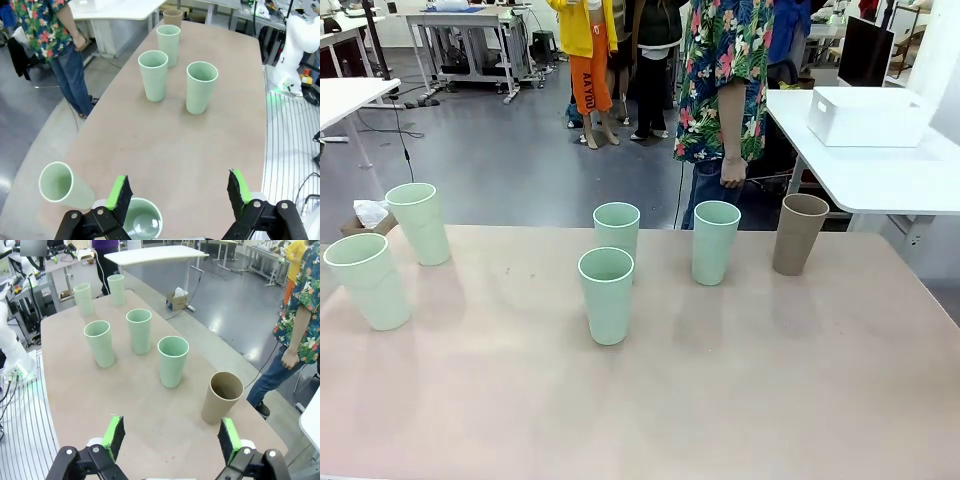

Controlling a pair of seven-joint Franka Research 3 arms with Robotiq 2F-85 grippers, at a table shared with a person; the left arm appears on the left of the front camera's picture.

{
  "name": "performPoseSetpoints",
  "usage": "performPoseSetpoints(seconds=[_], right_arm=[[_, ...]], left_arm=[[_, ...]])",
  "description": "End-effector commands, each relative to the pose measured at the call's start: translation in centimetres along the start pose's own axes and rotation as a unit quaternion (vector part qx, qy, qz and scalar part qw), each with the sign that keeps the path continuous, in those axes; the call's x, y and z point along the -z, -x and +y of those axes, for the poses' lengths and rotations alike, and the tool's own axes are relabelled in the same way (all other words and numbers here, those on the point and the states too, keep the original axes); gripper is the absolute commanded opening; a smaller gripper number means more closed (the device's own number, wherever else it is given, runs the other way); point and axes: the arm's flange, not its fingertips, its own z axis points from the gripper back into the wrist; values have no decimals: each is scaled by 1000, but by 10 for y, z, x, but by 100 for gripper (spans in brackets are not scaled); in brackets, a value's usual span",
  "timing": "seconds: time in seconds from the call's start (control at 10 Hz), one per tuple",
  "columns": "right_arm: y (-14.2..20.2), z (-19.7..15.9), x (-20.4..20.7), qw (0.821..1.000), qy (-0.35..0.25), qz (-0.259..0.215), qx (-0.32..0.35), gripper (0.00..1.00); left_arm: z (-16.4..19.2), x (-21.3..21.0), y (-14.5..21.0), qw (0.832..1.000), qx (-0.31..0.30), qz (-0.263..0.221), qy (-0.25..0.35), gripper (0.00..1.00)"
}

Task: Stack the cups and store them in the basket.
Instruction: Pick up two Reusable plastic cups , one in each hand.

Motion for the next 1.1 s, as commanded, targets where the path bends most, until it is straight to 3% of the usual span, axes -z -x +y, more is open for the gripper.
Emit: performPoseSetpoints(seconds=[0.0, 0.2, 0.3, 1.0], right_arm=[[3, -3, 7, 1000, 4, -9, 3, 100], [2, -8, 11, 1000, 21, -5, 18, 100], [2, -2, 4, 1000, 0, 1, 10, 100], [2, -2, 4, 1000, 0, 1, 10, 100]], left_arm=[[0, 5, 2, 1000, -6, -8, -1, 100], [3, 6, 0, 999, -25, 4, -27, 100], [3, 4, 3, 1000, -7, 5, 1, 100], [3, 4, 3, 1000, -7, 5, 1, 100]])
